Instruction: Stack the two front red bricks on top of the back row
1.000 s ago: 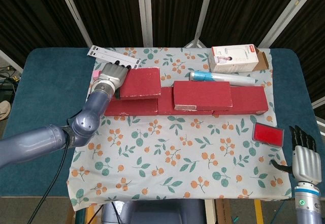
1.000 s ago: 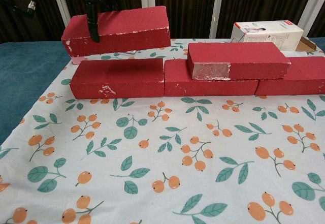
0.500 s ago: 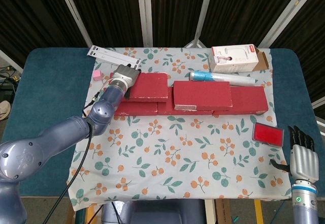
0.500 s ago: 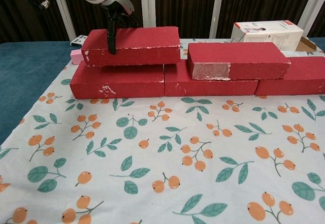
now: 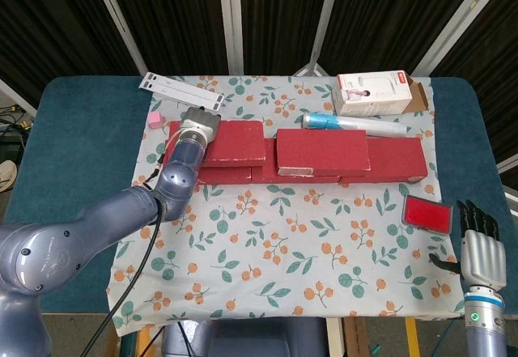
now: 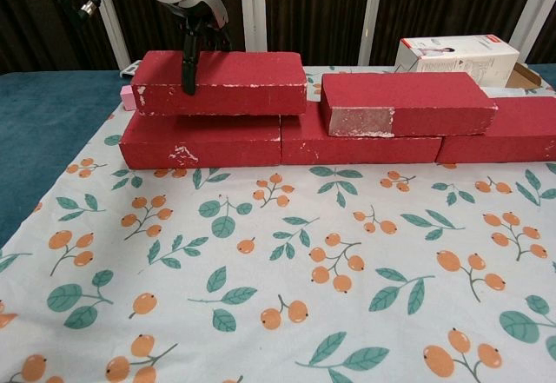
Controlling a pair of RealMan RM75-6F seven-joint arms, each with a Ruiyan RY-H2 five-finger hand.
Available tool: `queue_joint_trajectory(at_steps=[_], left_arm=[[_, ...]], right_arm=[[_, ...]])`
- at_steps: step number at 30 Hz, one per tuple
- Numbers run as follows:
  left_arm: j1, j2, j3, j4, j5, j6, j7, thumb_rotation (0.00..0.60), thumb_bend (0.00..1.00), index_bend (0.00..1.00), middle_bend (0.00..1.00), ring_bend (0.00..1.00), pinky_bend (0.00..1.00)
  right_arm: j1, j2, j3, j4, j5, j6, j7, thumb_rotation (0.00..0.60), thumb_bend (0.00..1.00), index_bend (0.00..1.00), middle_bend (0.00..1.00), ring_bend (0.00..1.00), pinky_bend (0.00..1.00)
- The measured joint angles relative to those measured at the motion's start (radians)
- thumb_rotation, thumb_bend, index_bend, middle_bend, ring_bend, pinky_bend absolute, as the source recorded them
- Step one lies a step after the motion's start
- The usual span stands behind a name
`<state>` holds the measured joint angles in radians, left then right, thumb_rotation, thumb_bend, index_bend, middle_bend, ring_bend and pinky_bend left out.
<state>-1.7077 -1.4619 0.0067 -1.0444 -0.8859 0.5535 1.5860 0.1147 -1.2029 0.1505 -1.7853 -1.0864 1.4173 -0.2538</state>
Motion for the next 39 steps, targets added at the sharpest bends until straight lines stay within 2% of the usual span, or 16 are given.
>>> queue_joint_trajectory(at_steps=[5,11,27,39], left_arm=[[-0.007,-0.012,-0.034,0.009,-0.061,0.039,0.101,0.600,0.07,0.39,0.37,0.03,0.15],[0.009,-0.035,-0.110,0.038,-0.081,0.065,0.184,0.600,0.07,0.39,0.37,0.03,0.15],[0.077,-0.088,-0.266,0.086,-0.022,0.108,0.279,0.600,0.07,0.39,0.37,0.03,0.15],[0.114,-0.113,-0.348,0.098,0.027,0.128,0.313,0.600,0.07,0.38,0.36,0.03,0.15]], right_arm=[[-0.001,0.000,0.001,0.002,-0.001,-0.002,0.005,0.600,0.07,0.00,0.00,0.00,0.00],[-0.002,0.000,0.003,0.004,-0.001,-0.001,0.009,0.600,0.07,0.00,0.00,0.00,0.00],[-0.003,-0.004,0.008,0.009,0.006,-0.002,0.010,0.600,0.07,0.00,0.00,0.00,0.00],[-0.007,-0.003,0.013,0.005,0.010,0.001,0.016,0.600,0.07,0.00,0.00,0.00,0.00]])
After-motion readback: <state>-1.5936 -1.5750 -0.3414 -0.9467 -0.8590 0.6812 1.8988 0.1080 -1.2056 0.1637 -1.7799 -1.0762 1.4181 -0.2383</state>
